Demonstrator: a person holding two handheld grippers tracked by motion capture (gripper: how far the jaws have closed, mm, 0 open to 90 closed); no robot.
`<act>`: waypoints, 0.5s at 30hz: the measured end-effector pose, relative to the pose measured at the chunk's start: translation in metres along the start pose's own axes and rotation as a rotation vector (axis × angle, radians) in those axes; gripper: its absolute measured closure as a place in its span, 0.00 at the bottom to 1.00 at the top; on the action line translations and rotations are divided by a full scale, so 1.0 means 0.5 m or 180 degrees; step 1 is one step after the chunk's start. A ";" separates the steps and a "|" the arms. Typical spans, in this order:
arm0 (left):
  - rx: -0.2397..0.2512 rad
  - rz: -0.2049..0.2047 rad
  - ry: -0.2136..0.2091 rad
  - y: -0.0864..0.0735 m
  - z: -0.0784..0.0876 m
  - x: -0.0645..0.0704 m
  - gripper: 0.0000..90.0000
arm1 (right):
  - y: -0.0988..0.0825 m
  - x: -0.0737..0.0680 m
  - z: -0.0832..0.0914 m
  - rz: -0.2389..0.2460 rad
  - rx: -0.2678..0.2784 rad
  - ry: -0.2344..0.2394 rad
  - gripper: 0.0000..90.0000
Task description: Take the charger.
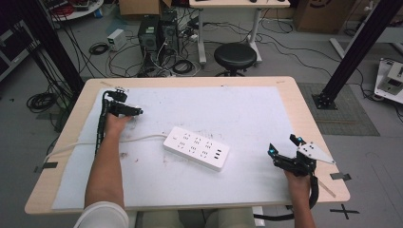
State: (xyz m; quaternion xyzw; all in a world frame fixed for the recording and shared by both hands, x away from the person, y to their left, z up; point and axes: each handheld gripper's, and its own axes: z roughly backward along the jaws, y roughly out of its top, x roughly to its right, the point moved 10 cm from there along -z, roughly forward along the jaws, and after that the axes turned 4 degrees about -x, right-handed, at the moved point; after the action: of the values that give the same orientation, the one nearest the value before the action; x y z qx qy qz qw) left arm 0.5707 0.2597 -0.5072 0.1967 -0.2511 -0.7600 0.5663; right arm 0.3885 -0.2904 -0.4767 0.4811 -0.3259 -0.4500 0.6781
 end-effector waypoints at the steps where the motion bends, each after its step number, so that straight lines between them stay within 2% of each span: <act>1: -0.0025 -0.0014 0.0007 -0.002 -0.001 -0.001 0.19 | -0.001 0.000 0.000 -0.0001 -0.0006 0.0004 0.12; 4: -0.0047 -0.0013 0.0025 -0.005 -0.004 -0.003 0.20 | 0.000 0.000 0.000 0.0005 -0.0004 0.0002 0.12; 10: -0.0057 -0.0101 0.0030 -0.008 -0.008 0.001 0.30 | -0.001 -0.001 -0.001 0.0001 -0.0015 0.0003 0.12; 15: -0.0043 -0.0111 0.0017 -0.006 -0.007 0.006 0.36 | -0.001 -0.001 0.000 0.0007 -0.0015 0.0001 0.12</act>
State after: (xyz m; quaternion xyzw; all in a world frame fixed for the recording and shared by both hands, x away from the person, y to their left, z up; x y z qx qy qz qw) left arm 0.5697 0.2572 -0.5118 0.1992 -0.2409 -0.7710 0.5549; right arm 0.3883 -0.2899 -0.4772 0.4793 -0.3253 -0.4500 0.6797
